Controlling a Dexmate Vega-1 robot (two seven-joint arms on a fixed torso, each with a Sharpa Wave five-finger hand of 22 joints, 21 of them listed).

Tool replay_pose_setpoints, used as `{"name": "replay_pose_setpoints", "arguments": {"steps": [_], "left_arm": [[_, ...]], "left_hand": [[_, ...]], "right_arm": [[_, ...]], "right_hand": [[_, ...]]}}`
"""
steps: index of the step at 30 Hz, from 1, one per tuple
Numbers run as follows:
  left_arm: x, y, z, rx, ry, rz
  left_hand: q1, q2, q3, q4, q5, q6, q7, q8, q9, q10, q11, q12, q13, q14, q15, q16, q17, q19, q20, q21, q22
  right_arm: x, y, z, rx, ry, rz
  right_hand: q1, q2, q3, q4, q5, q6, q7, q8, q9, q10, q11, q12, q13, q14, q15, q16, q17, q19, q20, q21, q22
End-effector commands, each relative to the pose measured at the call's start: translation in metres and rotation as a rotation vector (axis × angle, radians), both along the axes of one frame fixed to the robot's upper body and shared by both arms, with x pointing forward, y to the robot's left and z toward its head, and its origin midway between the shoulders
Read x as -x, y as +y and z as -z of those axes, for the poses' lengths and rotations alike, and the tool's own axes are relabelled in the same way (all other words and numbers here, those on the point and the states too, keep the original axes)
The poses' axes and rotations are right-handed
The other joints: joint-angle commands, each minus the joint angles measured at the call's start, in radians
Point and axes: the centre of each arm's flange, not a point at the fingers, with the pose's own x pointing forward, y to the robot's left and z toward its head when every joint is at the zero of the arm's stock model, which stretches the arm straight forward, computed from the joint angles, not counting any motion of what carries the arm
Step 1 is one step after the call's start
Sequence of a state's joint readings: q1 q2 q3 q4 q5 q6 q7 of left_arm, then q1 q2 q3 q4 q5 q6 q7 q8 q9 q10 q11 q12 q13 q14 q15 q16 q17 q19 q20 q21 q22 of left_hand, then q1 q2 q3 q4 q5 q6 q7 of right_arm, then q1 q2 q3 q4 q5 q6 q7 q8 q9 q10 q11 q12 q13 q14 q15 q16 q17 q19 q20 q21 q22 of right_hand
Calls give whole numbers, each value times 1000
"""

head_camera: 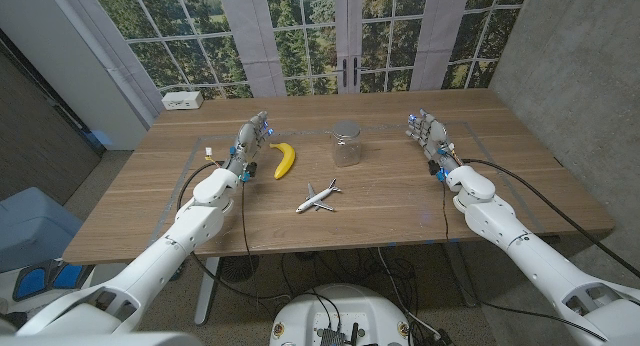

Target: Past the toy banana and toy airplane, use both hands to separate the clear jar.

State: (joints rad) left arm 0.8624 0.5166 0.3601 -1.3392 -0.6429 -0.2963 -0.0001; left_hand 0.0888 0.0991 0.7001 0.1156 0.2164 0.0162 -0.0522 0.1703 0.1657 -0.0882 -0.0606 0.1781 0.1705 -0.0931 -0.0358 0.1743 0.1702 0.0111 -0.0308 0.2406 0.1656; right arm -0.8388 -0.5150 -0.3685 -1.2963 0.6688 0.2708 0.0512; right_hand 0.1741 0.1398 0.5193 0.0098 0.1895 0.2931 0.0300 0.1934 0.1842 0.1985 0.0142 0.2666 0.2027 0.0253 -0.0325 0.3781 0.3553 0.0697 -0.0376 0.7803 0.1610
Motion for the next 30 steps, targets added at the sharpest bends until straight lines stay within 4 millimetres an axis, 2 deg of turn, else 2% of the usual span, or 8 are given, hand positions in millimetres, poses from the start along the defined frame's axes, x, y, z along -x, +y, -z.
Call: {"name": "replay_pose_setpoints", "arguments": {"steps": [1, 7, 11, 14, 17, 19, 21, 30], "left_arm": [[8, -1, -5, 2, -28, -23], [11, -1, -8, -32, -37, -44], [13, -2, -11, -67, -55, -61], [14, -2, -13, -84, -61, -73], [15, -1, -16, -111, -66, -79], [15, -1, -17, -126, -71, -81], [15, -2, -18, -147, -76, -72], [17, -6, -28, -279, -92, -94]], "left_hand": [[1, 63, 7, -2, 6, 1, -6, 6, 5, -5, 2, 9, 4, -5, -52, 6, 3, 6, -102, 5, 5], [1, 56, 7, -9, 6, 8, -10, 9, 5, 6, -1, 14, 4, 4, -54, 7, 1, 16, -101, 4, 5], [4, 33, -2, -33, 2, 18, -17, 12, 5, 17, -5, 17, 4, 16, -57, 7, -3, 27, -102, 1, 4], [14, 14, -10, -70, -4, 31, -19, 14, 5, 35, -2, 21, 4, 37, -46, 9, -4, 49, -89, -2, 4], [35, 4, -14, -126, -16, 37, -23, 13, 6, 52, 3, 22, 5, 70, -20, 12, -4, 82, -50, -6, 5], [44, 1, -15, -147, -21, 44, -23, 15, 7, 63, 10, 24, 6, 82, -14, 13, -3, 93, -39, -7, 5], [50, -5, -16, -163, -25, 51, -24, 17, 7, 70, 12, 26, 6, 89, -8, 13, -3, 97, -38, -10, 5], [96, -52, -18, -257, -40, 36, -34, 16, 9, 66, -1, 18, 8, 91, -7, 7, 0, 109, -29, -23, 5]], "right_arm": [[-5, -3, 6, -1, 17, -13], [-8, -1, 7, -17, 12, -14], [-9, 2, 8, -11, 17, -11], [-10, 3, 8, -10, 20, -2], [-10, 4, 8, -9, 20, 3], [-9, 5, 8, -8, 20, 7], [-8, 5, 8, -10, 23, 11], [-5, 7, 12, -17, 21, 19]], "right_hand": [[15, 36, 8, -4, 4, 14, 3, 7, 3, 9, 3, 6, 3, 9, -59, 5, 3, 13, -59, 3, 1], [27, 34, 12, -14, 1, 22, 8, 10, 4, 24, 6, 8, 3, 21, -41, 8, -1, 23, -47, -3, 2], [40, 30, 14, -27, -3, 36, 17, 14, 4, 44, 7, 11, 4, 44, -15, 16, -5, 37, -24, -8, 4], [54, 27, 18, -42, -6, 39, 18, 14, 5, 52, 10, 11, 4, 63, -6, 22, -9, 50, -12, -10, 5], [68, 25, 23, -56, -8, 42, 19, 15, 5, 55, 11, 9, 5, 77, 3, 26, -13, 61, -1, -11, 5], [76, 24, 26, -64, -8, 44, 19, 15, 5, 58, 12, 9, 5, 80, 4, 26, -15, 67, 5, -11, 6], [92, 21, 31, -82, -6, 47, 20, 15, 5, 61, 16, 8, 6, 84, 7, 25, -20, 79, 12, -12, 6], [109, 17, 35, -102, -5, 55, 25, 17, 5, 74, 25, 9, 7, 91, 10, 26, -24, 85, 18, -18, 6]]}}
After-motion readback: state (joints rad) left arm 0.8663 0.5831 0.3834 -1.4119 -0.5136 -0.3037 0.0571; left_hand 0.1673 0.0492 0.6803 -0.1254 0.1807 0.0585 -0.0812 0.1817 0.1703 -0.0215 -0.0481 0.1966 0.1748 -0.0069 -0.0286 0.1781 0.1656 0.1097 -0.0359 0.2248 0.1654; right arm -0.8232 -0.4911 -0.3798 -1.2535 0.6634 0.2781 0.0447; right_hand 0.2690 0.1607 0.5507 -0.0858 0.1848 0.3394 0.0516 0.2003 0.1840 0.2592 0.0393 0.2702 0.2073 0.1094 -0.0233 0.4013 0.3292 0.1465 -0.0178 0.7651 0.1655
